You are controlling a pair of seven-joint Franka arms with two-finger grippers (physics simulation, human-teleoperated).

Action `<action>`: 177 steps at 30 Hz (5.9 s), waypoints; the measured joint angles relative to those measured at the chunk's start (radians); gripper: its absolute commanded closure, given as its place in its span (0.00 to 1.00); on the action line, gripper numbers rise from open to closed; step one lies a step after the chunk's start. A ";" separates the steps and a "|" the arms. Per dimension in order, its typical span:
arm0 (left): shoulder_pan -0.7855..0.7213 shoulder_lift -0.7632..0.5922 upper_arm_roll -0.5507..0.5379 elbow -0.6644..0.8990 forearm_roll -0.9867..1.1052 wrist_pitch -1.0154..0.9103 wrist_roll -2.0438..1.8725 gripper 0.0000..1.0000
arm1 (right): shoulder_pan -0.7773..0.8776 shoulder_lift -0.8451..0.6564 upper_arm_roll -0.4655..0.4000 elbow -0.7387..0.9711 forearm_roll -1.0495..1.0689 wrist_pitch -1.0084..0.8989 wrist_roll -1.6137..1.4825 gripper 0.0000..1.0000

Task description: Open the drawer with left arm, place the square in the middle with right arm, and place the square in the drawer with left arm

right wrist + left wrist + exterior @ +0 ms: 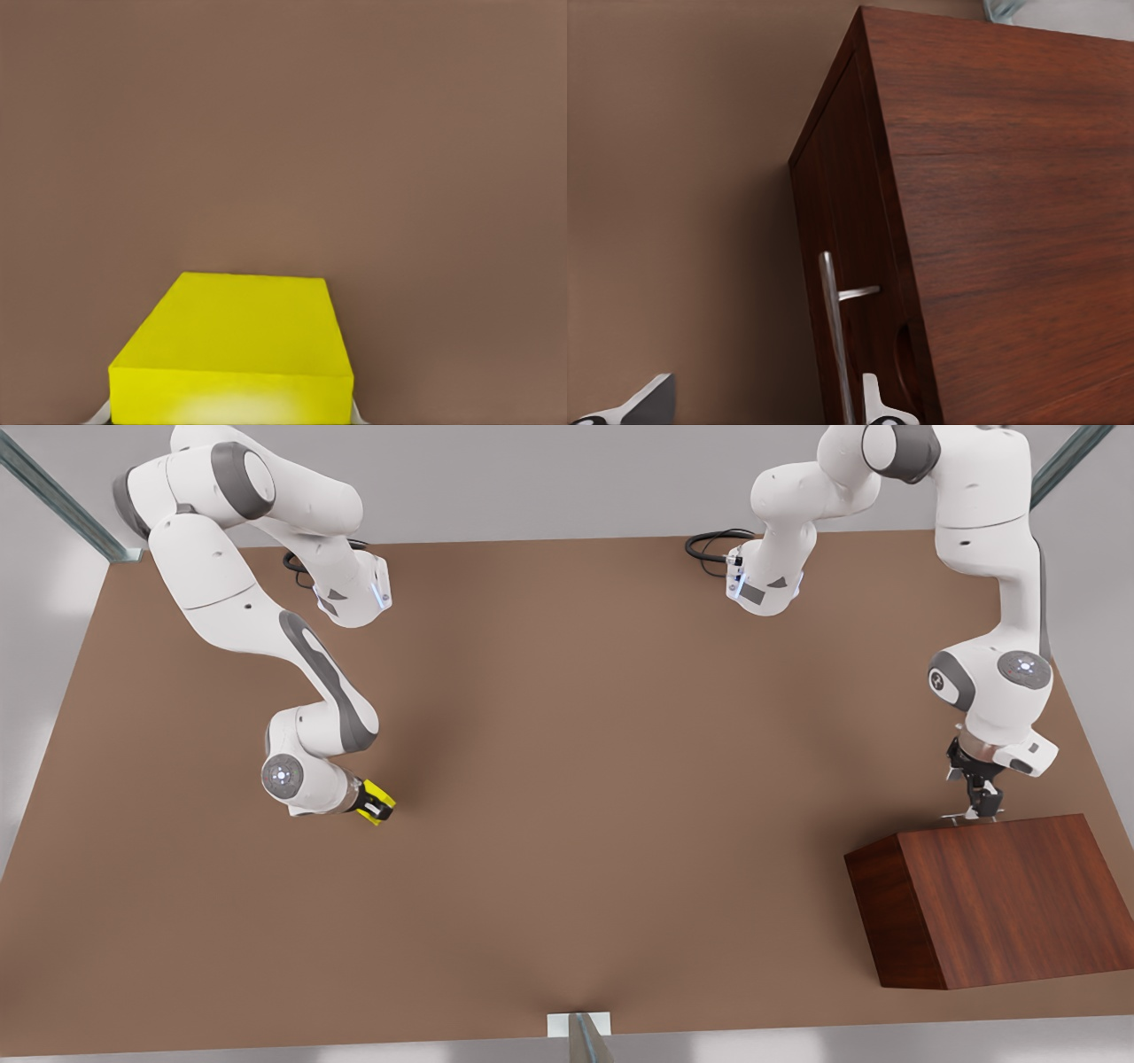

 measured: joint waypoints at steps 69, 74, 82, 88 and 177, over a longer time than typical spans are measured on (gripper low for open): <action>0.008 -0.124 0.024 -0.040 0.037 -0.350 0.005 0.00 | 1.104 0.526 0.043 1.009 -0.192 -0.252 1.476 0.00; 0.008 -0.134 0.025 -0.040 0.044 -0.392 0.003 0.00 | 0.923 0.279 0.044 0.972 -0.191 -0.468 1.241 0.00; 0.008 -0.155 0.025 -0.041 0.049 -0.448 0.003 0.00 | 0.461 -0.336 -0.043 0.589 -0.124 -0.787 -0.247 0.00; 0.008 -0.152 0.025 -0.043 0.057 -0.455 0.003 0.00 | 0.324 -0.332 -0.352 0.719 0.006 -0.930 -0.750 0.00; -0.595 -0.063 -0.553 -0.247 -0.021 -0.432 1.304 0.00 | 0.077 -0.377 -0.206 0.623 0.010 -0.804 -0.762 0.00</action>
